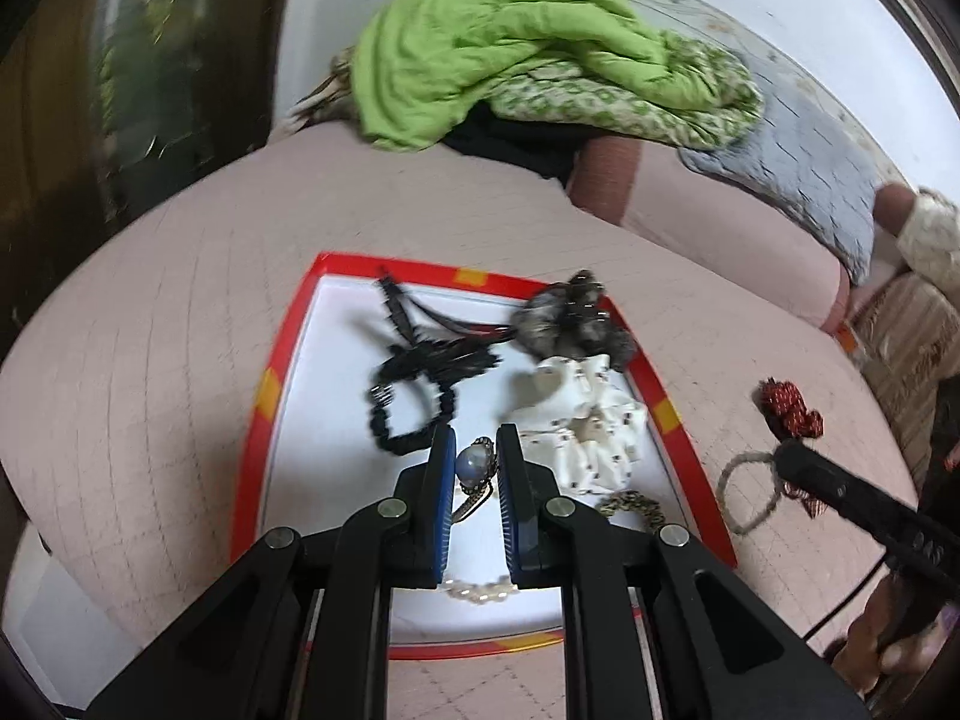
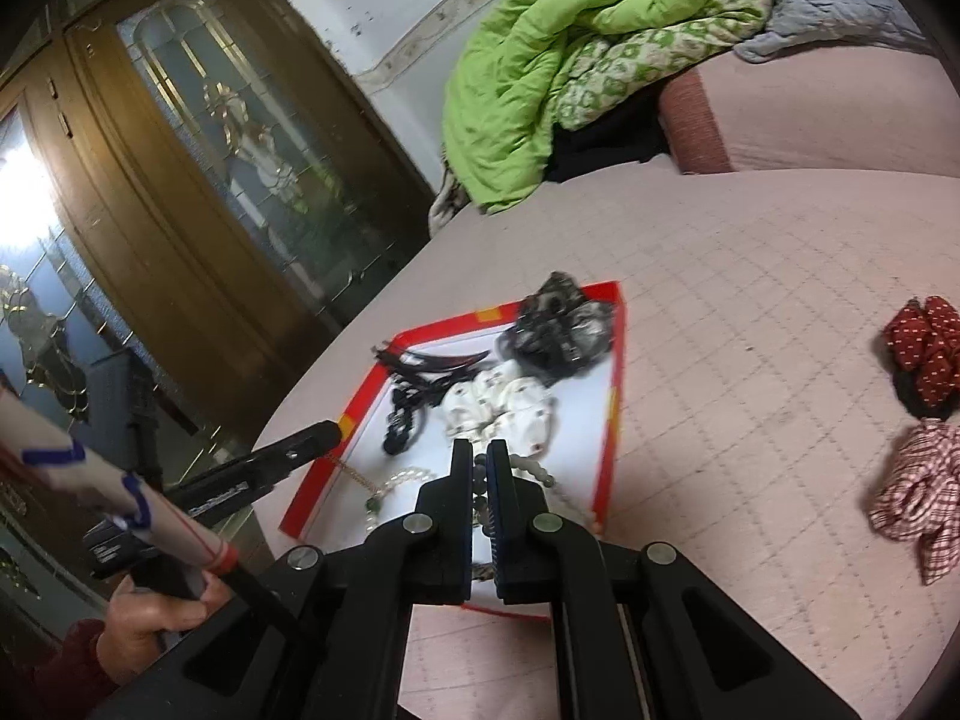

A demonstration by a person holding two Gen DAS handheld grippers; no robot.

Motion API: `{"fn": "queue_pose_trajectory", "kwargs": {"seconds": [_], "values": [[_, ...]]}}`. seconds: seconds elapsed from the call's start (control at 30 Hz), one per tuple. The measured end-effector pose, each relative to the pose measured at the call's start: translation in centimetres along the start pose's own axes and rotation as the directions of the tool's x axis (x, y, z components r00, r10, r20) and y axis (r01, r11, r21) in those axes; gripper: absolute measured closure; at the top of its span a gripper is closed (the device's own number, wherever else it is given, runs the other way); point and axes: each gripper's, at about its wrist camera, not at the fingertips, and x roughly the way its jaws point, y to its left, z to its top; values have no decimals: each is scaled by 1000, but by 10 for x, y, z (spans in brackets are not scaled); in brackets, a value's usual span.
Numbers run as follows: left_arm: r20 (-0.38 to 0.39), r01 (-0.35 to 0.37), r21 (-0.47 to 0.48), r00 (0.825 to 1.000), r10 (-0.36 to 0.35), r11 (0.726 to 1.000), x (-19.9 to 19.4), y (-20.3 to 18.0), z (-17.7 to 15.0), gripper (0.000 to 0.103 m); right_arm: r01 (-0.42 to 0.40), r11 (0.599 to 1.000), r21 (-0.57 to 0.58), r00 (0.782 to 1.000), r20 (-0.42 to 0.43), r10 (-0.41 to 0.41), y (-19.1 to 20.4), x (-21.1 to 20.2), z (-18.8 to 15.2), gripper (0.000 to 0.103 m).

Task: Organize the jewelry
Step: 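Carry the jade-bead bracelet held by both tools over to the tray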

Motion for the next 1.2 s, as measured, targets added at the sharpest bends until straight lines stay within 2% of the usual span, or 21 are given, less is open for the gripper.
{"fn": "queue_pose_trajectory", "kwargs": {"seconds": [0.4,0.7,1.03,1.2], "values": [[-41,10,-92,999,-14,996,17,28,-3,90,-73,997,-27,997,-41,72,28,17,-4,98],[-45,6,-136,999,-12,991,21,45,-4,90,-136,991,-2,986,-92,136,42,33,-9,98],[-55,-10,-142,998,2,990,21,51,-5,90,-111,994,20,985,-132,112,37,49,-14,98],[-56,-16,-154,998,7,988,21,55,-5,90,-132,991,23,982,-132,134,41,49,-12,98]]}}
